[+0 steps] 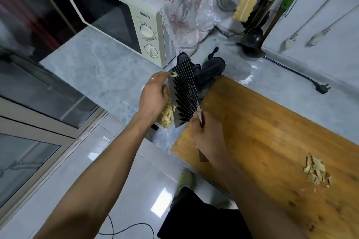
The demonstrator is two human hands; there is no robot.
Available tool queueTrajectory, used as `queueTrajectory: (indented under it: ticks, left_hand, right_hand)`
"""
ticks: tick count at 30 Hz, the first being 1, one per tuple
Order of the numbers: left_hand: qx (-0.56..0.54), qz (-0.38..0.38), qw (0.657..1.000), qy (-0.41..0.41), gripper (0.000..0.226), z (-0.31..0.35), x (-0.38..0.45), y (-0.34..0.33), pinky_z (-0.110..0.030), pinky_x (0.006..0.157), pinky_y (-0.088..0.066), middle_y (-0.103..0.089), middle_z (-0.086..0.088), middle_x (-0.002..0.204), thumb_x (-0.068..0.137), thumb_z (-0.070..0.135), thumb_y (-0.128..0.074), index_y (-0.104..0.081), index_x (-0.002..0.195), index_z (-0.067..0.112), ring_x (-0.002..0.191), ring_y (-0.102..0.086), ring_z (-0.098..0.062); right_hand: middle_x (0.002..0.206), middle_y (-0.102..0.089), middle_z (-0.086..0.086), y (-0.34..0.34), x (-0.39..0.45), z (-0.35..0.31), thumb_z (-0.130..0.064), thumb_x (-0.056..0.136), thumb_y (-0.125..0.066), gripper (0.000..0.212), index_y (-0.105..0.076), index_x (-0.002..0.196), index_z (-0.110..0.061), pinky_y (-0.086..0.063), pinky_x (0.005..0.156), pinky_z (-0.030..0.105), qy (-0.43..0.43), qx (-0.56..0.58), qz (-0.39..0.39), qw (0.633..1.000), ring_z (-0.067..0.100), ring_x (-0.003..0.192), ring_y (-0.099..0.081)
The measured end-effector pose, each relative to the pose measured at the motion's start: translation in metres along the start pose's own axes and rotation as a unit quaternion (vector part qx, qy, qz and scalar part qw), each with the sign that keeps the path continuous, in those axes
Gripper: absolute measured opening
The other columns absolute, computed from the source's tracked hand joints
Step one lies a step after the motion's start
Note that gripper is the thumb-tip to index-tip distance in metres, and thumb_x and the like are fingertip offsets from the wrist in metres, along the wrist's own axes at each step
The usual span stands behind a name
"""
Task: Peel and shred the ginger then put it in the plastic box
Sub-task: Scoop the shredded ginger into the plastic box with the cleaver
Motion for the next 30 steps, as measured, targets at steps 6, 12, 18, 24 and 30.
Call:
queueTrajectory:
  ticks: [6,12,18,24,30]
  left_hand:
    - [0.013,-0.084,0.994,-0.066,0.07,0.007,-0.008,-0.013,-0.032,0.111,-0.039,-0.045,-0.01,0.151,0.078,-0.013,-0.042,-0.047,0.145,0.01,0.136,-0.046,-0.028]
    - [0.089,-0.124,0.985,-0.086,0.035,-0.023,-0.051,-0.005,-0.04,0.079,-0.057,-0.069,-0.002,0.12,0.084,0.002,-0.055,-0.072,0.112,0.013,0.108,-0.064,-0.029]
    - [0.068,-0.097,0.973,-0.2,0.036,-0.001,-0.062,-0.004,-0.033,0.081,-0.056,-0.066,-0.002,0.129,0.087,0.003,-0.062,-0.069,0.121,0.013,0.112,-0.065,-0.023]
    - [0.095,-0.119,0.977,-0.15,0.027,-0.012,-0.064,0.002,-0.036,0.074,-0.059,-0.072,0.003,0.114,0.083,0.013,-0.054,-0.076,0.098,0.015,0.101,-0.067,-0.025]
    - [0.12,-0.145,0.981,-0.048,0.035,-0.002,-0.052,0.004,-0.034,0.068,-0.049,-0.071,-0.005,0.076,0.096,0.024,-0.051,-0.065,0.128,0.025,0.079,-0.065,-0.032]
  right_hand:
    - [0.072,-0.059,0.0,0.006,-0.004,-0.001,-0.025,0.102,-0.052,0.016,-0.057,0.096,-0.011,-0.045,0.047,0.016,-0.002,-0.011,-0.006,1.0,0.008,0.059,-0.056]
    - [0.074,-0.061,0.006,0.013,-0.004,0.0,-0.027,0.102,-0.052,0.019,-0.058,0.099,-0.009,-0.057,0.057,0.038,-0.008,-0.006,0.002,1.0,0.015,0.06,-0.058]
    - [0.072,-0.06,0.008,0.007,-0.003,-0.005,-0.025,0.102,-0.053,0.019,-0.059,0.094,-0.009,-0.049,0.052,0.032,-0.015,0.024,0.005,1.0,0.013,0.057,-0.052]
    - [0.063,-0.049,-0.002,0.009,0.004,-0.009,-0.024,0.102,-0.052,0.02,-0.053,0.086,-0.011,-0.034,0.043,0.013,-0.001,0.018,0.025,1.0,0.006,0.05,-0.043]
    - [0.067,-0.053,-0.001,0.016,0.009,-0.009,-0.028,0.103,-0.05,0.021,-0.057,0.094,-0.01,-0.046,0.051,0.024,0.002,-0.006,-0.002,1.0,0.008,0.054,-0.049]
Point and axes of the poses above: each hand's wrist, its own x-axis towards the middle knuckle, its own y-axis out of the back of the hand, z = x × y, the point moved 4 cm from there along x, towards the middle knuckle
